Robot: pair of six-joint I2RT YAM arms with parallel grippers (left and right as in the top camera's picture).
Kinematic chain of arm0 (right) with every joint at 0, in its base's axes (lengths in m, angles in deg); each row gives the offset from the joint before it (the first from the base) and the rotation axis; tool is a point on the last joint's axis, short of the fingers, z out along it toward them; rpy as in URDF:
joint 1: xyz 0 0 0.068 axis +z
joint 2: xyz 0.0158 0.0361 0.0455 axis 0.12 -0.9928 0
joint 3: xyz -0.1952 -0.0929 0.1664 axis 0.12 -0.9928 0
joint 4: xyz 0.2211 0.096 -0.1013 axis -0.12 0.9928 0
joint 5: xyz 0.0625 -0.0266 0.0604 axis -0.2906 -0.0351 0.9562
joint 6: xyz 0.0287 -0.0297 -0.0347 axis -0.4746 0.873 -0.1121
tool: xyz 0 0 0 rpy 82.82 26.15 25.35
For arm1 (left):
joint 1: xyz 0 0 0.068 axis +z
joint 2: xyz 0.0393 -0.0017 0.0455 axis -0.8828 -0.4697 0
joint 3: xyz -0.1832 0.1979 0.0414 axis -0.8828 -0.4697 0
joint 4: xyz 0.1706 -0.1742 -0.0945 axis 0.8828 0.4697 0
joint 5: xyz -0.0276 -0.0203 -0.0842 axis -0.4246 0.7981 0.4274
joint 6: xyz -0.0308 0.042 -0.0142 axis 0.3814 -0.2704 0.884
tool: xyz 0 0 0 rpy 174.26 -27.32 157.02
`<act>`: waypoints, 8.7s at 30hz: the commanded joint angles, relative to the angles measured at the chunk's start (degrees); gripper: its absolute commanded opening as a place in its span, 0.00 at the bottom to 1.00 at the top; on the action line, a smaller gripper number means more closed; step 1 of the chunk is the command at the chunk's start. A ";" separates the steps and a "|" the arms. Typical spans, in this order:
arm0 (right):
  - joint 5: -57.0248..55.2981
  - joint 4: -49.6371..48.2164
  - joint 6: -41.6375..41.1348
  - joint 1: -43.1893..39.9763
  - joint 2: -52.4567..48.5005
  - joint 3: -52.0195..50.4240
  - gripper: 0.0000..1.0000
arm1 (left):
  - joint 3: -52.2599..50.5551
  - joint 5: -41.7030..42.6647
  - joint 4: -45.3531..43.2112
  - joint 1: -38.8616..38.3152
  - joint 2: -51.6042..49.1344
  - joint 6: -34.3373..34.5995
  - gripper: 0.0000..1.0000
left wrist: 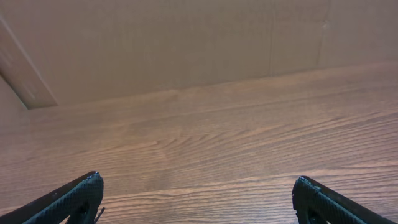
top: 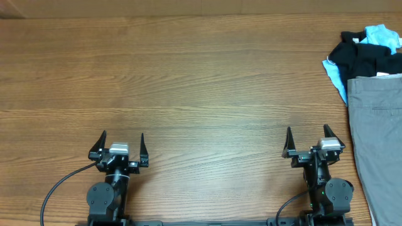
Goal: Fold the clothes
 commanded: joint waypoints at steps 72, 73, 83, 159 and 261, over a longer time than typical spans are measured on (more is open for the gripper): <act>0.26 -0.35 0.20 -0.22 -3.80 -0.61 1.00 | -0.28 -0.72 -0.24 0.66 0.57 -1.25 1.00; 0.26 -0.37 0.20 -0.22 -3.80 -0.61 1.00 | -0.28 -0.72 -0.24 0.66 0.57 -1.25 1.00; 6.64 -0.87 -7.78 -0.22 -3.80 -0.61 1.00 | -0.28 -0.72 -0.24 0.66 0.57 -1.25 1.00; 4.00 58.18 -14.97 -3.10 -65.46 87.82 1.00 | -0.28 -0.72 -0.24 0.66 0.57 -1.25 1.00; -28.26 33.11 -16.98 -19.87 -118.95 86.77 0.04 | -0.28 -0.72 -0.24 0.66 0.57 -1.25 1.00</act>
